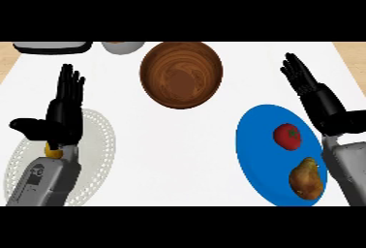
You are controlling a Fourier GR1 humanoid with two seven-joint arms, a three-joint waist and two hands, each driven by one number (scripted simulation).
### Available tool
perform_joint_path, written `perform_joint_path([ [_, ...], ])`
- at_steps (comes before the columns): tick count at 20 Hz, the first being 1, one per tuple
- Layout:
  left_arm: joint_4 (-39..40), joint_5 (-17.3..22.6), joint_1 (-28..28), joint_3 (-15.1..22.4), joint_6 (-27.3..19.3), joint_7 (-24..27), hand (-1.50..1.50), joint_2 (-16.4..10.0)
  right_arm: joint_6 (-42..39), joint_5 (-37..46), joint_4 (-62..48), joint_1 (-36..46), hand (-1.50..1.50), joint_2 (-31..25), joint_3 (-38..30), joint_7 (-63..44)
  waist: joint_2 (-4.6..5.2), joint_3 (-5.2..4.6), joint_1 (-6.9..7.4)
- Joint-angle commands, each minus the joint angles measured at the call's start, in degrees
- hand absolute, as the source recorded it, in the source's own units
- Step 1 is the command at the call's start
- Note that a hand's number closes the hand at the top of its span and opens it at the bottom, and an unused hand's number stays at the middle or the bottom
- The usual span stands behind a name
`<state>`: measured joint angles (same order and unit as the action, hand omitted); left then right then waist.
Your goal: Pick the tomato from the plate and place it in the bowl
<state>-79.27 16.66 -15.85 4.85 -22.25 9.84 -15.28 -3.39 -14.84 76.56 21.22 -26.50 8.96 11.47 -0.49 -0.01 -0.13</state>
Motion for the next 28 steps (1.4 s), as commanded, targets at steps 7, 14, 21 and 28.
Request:
perform_joint_path([
  [7,-1.6,-0.5,0.2,-3.3,5.5,-2.4,0.0,-8.9,16.1,14.9,-0.6,6.2,-1.5,-4.9,-0.5,-9.8,-0.31,-1.34,-0.97],
  [14,-2.5,2.2,1.8,-5.1,9.3,-4.3,0.0,-11.0,47.8,30.1,9.9,0.6,-1.5,13.2,7.0,-16.9,-0.35,-0.21,-0.93],
  [21,-3.6,2.1,4.9,-6.4,9.9,-3.6,0.0,-12.0,38.2,46.1,18.9,-0.3,-1.5,1.3,10.8,-46.3,-0.99,-0.49,-2.17],
  [28,-4.8,2.2,5.5,-6.5,9.7,-4.3,0.0,-11.6,14.9,42.0,30.6,-1.6,-1.5,-9.2,10.7,-68.1,-0.7,-0.38,-2.45],
])
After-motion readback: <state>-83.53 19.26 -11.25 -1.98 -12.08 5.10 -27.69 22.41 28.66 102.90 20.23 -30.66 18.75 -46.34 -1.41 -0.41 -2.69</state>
